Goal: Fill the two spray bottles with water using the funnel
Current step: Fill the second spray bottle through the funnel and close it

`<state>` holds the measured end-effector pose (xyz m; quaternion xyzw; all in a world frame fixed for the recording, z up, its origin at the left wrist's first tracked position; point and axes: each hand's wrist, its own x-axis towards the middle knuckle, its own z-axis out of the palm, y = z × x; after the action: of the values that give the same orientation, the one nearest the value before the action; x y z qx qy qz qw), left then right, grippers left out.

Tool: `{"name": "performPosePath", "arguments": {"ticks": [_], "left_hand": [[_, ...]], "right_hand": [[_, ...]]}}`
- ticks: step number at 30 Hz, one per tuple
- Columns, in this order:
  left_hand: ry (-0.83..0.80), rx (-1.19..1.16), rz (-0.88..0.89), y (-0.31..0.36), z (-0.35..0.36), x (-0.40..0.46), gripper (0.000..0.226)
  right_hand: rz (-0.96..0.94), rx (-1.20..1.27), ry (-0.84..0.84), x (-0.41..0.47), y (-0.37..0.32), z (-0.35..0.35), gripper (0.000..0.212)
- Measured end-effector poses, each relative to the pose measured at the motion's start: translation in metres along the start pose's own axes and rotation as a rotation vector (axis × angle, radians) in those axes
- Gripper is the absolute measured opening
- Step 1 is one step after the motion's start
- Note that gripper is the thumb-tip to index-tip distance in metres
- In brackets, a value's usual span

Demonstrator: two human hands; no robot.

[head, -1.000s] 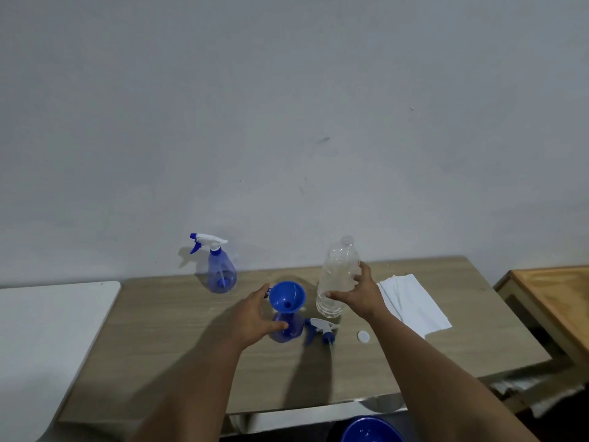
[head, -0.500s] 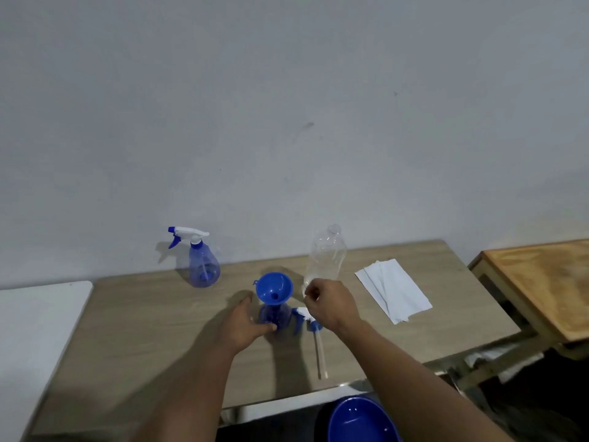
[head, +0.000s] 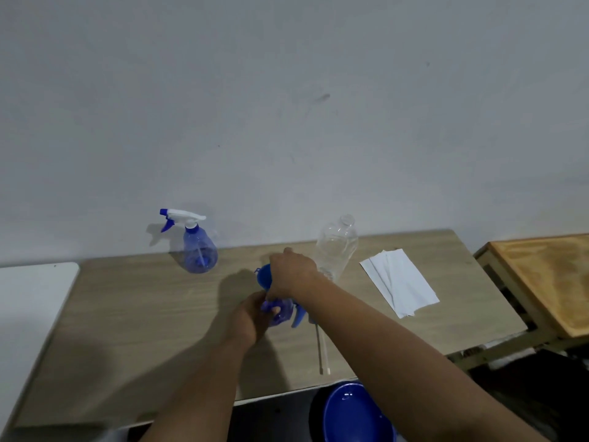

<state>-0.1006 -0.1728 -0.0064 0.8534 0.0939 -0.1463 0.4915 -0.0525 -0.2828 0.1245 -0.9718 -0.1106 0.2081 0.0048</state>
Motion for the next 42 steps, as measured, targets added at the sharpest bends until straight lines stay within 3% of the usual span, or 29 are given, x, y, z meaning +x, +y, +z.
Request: {"name": "performPosePath", "arguments": {"ticks": [2, 4, 8, 12, 14, 15, 17, 18, 20, 21, 27, 30, 32, 38, 42], "left_hand": [[-0.024, -0.018, 0.019, 0.002, 0.002, 0.002, 0.022], [0.055, 0.053, 0.115, -0.007, 0.002, 0.008, 0.028], [0.007, 0.168, 0.107, -0.015, -0.001, 0.011, 0.020], [0.000, 0.457, 0.264, -0.020, -0.002, 0.014, 0.016], [-0.012, 0.397, 0.250, -0.016, -0.011, 0.011, 0.014], [-0.097, 0.275, 0.253, -0.014, -0.012, 0.004, 0.008], [0.025, 0.039, 0.208, -0.013, -0.017, 0.000, 0.009], [0.023, 0.057, 0.247, -0.015, -0.020, 0.002, 0.007], [-0.004, 0.502, 0.361, -0.023, -0.023, -0.001, 0.007], [-0.006, 0.544, 0.307, -0.023, -0.026, -0.001, 0.011], [-0.068, 0.190, 0.211, -0.033, -0.038, -0.013, 0.012], [-0.053, 0.232, 0.227, -0.044, -0.043, -0.007, 0.013], [-0.042, 0.238, 0.240, -0.047, -0.043, -0.006, 0.023], [-0.029, 0.194, 0.288, -0.052, -0.043, -0.002, 0.022], [-0.025, 0.185, 0.295, -0.051, -0.041, 0.000, 0.024]], "right_hand": [[0.010, 0.022, -0.036, 0.002, 0.001, -0.003, 0.091], [0.012, 0.014, -0.086, 0.002, 0.002, -0.007, 0.097], [-0.007, 0.035, -0.112, -0.001, -0.002, -0.015, 0.075], [-0.009, 0.005, -0.090, -0.006, -0.004, -0.020, 0.065], [0.018, 0.029, -0.072, -0.006, -0.001, -0.032, 0.064], [0.035, 0.069, -0.055, -0.006, 0.002, -0.040, 0.064], [0.072, 0.187, -0.033, -0.007, 0.007, -0.053, 0.069], [0.089, 0.255, -0.025, -0.008, 0.009, -0.056, 0.074], [0.119, 0.396, -0.003, -0.009, 0.013, -0.053, 0.080], [0.131, 0.475, 0.013, -0.010, 0.015, -0.047, 0.080], [0.264, 0.933, 0.126, 0.005, 0.019, 0.039, 0.071], [0.309, 1.032, 0.180, 0.023, 0.018, 0.079, 0.072], [0.325, 1.061, 0.200, 0.034, 0.015, 0.100, 0.071], [0.338, 1.092, 0.291, 0.047, 0.013, 0.129, 0.057], [0.336, 0.974, 0.238, 0.054, 0.015, 0.128, 0.068]]}}
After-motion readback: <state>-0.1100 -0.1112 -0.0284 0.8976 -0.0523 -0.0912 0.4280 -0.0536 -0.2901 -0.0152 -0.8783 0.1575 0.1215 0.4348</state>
